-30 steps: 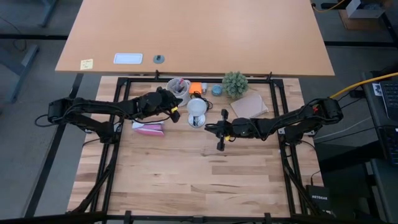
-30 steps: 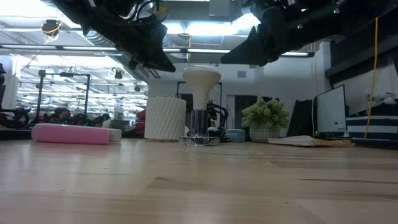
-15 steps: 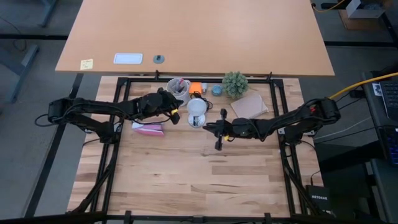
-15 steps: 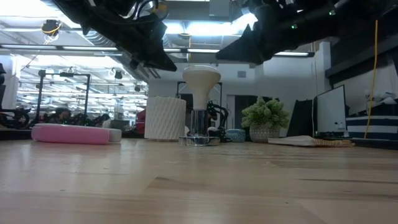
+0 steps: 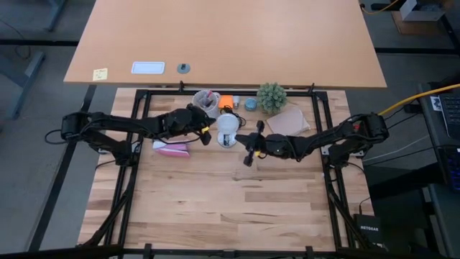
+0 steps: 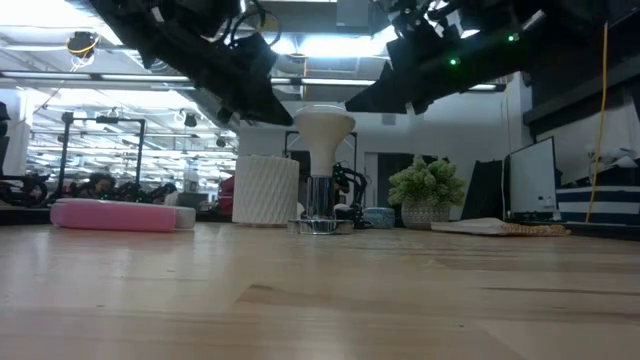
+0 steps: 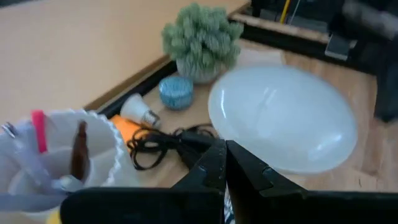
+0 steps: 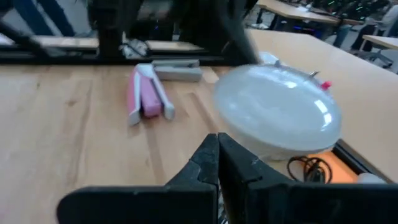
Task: Screw lightbulb
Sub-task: Remove the white light bulb from the silver lamp
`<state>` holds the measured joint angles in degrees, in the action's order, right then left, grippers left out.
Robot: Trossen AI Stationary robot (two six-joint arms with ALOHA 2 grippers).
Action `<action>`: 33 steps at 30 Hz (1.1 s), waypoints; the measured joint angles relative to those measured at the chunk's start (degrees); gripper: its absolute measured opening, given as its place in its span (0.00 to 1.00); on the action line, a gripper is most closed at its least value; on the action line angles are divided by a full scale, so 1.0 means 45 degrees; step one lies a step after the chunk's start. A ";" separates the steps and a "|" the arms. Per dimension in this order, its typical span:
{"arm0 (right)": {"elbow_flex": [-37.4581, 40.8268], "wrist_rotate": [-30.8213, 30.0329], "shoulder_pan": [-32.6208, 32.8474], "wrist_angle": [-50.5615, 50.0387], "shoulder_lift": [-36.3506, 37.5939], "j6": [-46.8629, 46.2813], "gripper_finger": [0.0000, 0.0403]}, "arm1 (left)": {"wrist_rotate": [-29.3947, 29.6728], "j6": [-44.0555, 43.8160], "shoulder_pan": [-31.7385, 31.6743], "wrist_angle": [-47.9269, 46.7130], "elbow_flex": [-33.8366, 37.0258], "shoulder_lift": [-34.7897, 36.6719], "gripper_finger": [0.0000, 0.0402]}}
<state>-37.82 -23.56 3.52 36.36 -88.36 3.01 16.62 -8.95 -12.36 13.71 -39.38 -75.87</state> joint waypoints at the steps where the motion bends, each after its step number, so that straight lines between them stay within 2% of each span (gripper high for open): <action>1: 0.0000 0.0020 -0.0116 0.0129 0.0003 -0.0002 0.01 | 0.0000 -0.0024 0.0019 0.0063 0.0005 -0.0182 0.00; 6: -0.0003 0.0142 -0.0705 0.0156 0.0005 -0.0007 0.01 | 0.0058 0.0079 0.0202 0.0781 0.0010 -0.0763 0.00; 19: -0.0005 0.0043 -0.1742 -0.0056 0.0024 -0.0036 0.01 | -0.0041 -0.0225 0.0690 0.0717 0.0010 -0.0759 0.00; 28: -0.0005 0.0186 -0.1707 -0.0056 0.0019 0.0054 0.01 | -0.0083 -0.0252 0.1677 0.0919 0.0010 -0.0748 0.00; 33: -0.0001 0.0026 -0.1269 -0.0100 0.0290 0.0195 0.01 | 0.0132 -0.0105 0.2118 0.0954 0.0008 -0.0139 0.00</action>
<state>-37.83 -23.44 -2.19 35.91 -87.05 3.89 17.22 -9.43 -2.83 18.00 -39.34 -76.50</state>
